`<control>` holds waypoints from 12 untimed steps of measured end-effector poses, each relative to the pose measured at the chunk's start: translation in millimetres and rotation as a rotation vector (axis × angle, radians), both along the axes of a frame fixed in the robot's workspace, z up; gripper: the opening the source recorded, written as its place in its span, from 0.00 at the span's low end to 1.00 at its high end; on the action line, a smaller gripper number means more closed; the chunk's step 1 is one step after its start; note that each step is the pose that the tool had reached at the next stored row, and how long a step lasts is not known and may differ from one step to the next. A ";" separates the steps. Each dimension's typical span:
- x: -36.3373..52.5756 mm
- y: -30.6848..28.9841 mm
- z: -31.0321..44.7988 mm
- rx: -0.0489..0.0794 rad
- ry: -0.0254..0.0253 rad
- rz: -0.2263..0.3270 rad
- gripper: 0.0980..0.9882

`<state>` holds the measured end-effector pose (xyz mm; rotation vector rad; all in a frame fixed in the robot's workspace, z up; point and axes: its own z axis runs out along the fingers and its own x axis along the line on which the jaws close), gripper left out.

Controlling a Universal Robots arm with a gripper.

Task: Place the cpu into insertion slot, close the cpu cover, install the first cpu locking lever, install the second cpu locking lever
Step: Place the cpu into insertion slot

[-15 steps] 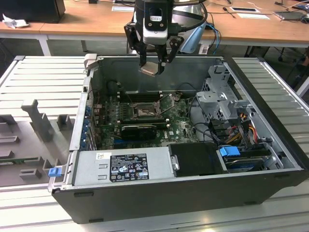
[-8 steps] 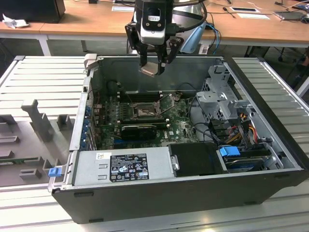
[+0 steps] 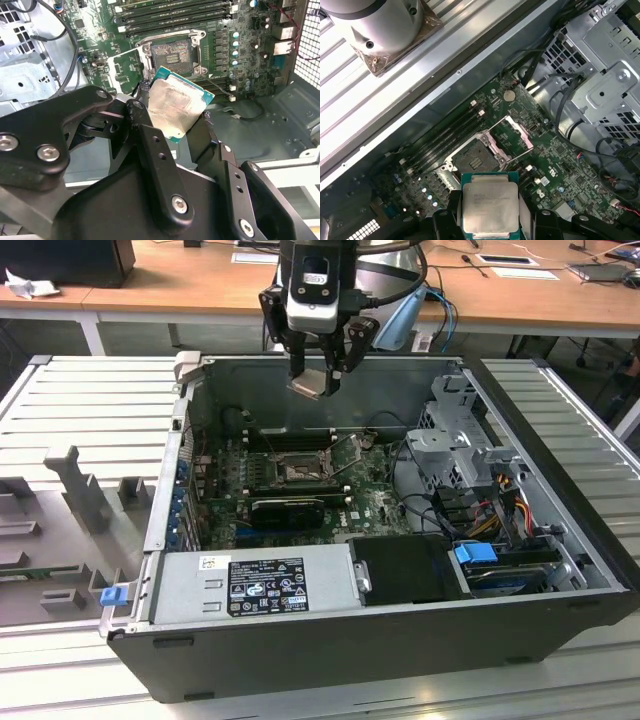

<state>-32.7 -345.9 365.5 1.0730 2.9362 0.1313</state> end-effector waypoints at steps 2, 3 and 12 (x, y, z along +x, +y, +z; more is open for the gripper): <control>0.0 0.0 -0.1 0.000 0.0000 -0.016 0.50; 0.0 0.0 -0.1 0.000 0.0000 -0.021 0.50; 0.0 0.0 -0.1 0.000 0.0000 -0.088 0.50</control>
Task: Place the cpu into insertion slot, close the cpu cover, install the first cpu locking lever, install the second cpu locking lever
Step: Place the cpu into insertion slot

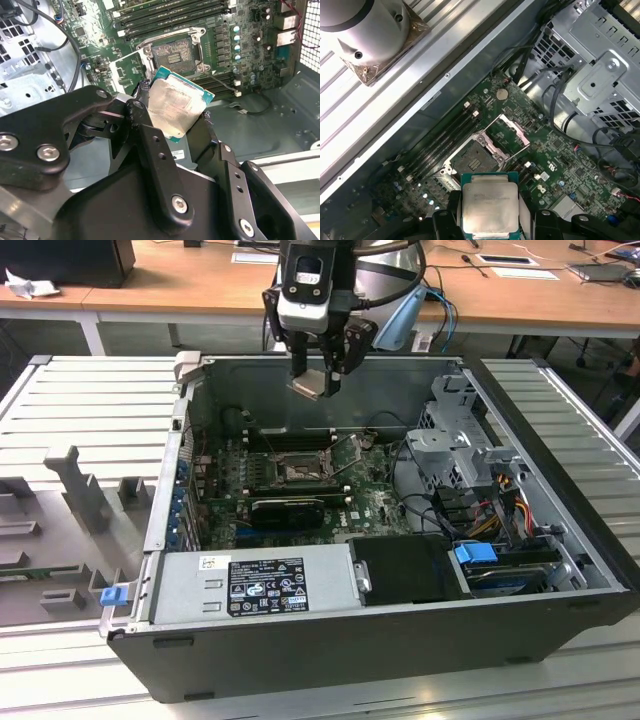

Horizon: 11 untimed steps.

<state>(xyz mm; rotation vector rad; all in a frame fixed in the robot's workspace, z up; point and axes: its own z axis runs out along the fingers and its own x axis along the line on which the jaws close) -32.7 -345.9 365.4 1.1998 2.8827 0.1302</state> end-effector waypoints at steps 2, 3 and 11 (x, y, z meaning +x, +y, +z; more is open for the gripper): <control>0.0 0.0 0.0 0.000 0.0000 -0.011 0.50; 0.0 0.0 0.0 0.000 0.0000 -0.016 0.50; 0.0 0.0 -0.1 0.000 0.0000 -0.063 0.50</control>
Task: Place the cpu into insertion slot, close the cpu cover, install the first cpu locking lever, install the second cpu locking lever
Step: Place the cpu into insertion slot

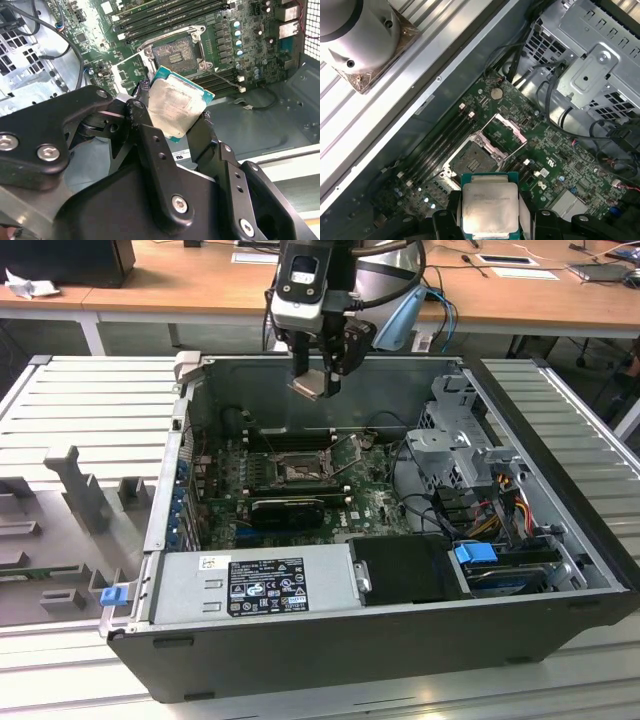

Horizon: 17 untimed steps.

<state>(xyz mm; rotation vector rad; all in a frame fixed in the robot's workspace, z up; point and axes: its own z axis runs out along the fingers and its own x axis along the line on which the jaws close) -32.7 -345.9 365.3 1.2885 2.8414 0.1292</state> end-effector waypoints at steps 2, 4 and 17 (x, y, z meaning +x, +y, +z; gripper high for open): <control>0.0 0.0 0.0 0.000 0.0000 -0.012 0.50; 0.0 0.0 0.0 0.000 0.0000 -0.024 0.50; 0.0 0.0 -3.1 0.000 0.0001 -0.041 0.50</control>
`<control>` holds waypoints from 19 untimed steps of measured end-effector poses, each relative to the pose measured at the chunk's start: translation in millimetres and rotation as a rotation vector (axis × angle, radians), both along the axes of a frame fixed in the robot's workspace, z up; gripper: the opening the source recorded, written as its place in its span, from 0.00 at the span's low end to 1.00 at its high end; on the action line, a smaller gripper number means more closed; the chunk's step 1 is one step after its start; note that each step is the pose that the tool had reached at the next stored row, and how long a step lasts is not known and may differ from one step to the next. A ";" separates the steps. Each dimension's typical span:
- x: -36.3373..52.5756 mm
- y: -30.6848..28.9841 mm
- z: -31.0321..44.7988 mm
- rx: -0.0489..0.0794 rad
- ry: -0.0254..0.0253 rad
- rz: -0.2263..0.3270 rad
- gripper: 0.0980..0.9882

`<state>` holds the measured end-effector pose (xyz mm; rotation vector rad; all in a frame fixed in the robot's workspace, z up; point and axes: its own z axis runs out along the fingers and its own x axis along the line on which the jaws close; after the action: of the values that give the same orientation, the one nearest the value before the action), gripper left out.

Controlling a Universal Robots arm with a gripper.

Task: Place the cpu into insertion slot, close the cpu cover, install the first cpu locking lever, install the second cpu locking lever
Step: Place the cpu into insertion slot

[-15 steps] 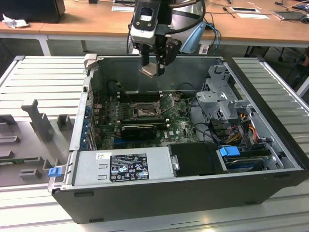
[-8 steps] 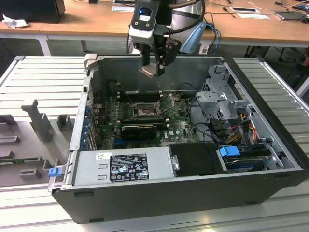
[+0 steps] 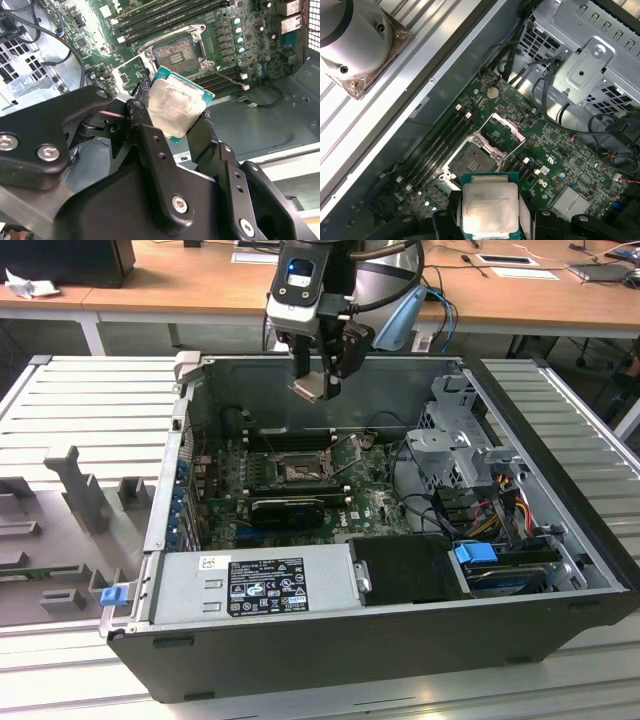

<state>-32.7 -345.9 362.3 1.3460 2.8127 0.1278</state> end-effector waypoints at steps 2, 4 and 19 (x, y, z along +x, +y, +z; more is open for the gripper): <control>0.0 0.0 -0.1 0.000 0.0000 -0.002 0.50; 0.0 0.0 -0.2 0.000 0.0000 -0.006 0.50; 0.0 0.0 -0.6 0.000 -0.0001 -0.047 0.50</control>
<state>-32.7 -345.9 361.6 1.4111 2.7783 0.1267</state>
